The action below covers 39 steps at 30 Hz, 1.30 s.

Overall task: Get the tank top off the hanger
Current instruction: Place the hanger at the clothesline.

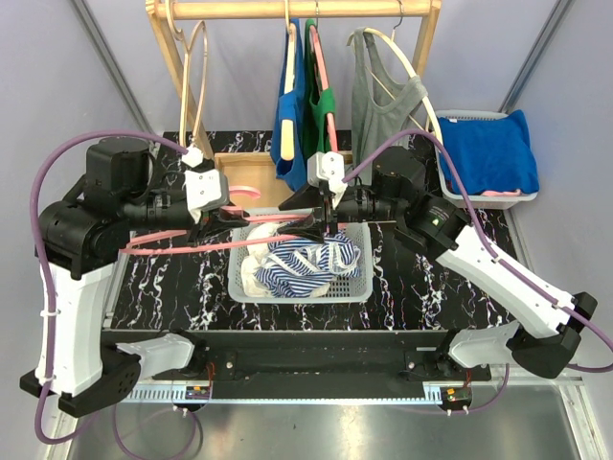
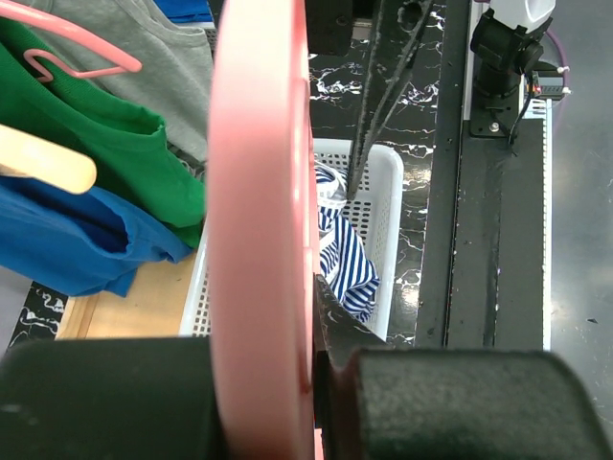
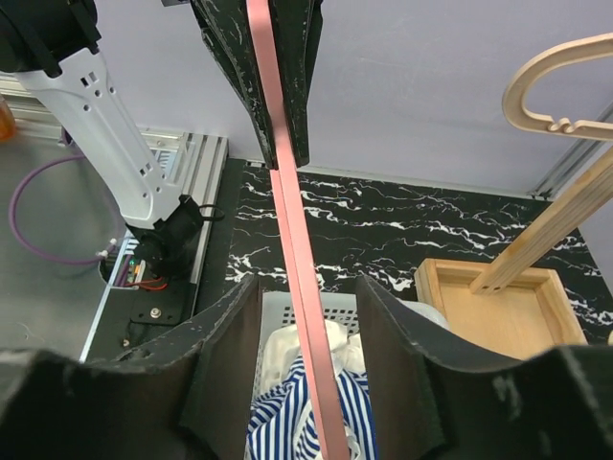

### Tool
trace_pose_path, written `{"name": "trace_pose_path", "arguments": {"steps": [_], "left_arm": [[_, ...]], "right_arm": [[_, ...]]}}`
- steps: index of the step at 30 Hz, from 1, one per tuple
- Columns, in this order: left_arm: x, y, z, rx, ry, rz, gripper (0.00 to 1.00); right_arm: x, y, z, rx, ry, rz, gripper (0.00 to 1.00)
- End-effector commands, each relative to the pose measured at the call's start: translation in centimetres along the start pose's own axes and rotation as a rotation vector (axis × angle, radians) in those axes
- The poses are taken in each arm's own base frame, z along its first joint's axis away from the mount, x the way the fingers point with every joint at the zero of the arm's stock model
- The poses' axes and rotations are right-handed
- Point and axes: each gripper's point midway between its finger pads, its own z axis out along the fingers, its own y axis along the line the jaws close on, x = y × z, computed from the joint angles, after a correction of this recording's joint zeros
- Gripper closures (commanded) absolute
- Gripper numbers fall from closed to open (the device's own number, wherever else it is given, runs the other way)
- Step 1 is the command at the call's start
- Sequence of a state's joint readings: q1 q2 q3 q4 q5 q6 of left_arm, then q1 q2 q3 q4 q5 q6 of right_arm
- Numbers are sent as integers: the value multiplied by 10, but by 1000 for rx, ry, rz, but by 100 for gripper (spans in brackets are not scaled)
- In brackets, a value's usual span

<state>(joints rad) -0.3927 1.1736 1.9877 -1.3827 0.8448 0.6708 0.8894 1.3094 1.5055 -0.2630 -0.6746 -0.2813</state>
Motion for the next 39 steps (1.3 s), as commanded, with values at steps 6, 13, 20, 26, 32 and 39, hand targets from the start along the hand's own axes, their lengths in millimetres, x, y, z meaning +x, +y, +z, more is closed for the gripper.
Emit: {"name": "trace_pose_path", "arguments": {"steps": [6, 13, 20, 26, 32, 39], "left_arm": [[10, -34, -7, 98, 29, -85, 100], [0, -35, -9, 90, -5, -65, 92], [-6, -29, -12, 20, -49, -6, 61], [-9, -27, -16, -4, -50, 10, 51], [0, -20, -20, -57, -8, 37, 50], [-1, -19, -20, -58, -6, 43, 53]], "right_arm": [[-18, -6, -2, 26, -27, -15, 64], [-11, -10, -2, 49, -6, -12, 87], [-12, -16, -16, 129, -2, -33, 100], [-15, -16, -36, 184, -10, -42, 100], [-22, 0, -58, 182, -17, -70, 100], [-23, 3, -77, 237, -10, -78, 100]]}}
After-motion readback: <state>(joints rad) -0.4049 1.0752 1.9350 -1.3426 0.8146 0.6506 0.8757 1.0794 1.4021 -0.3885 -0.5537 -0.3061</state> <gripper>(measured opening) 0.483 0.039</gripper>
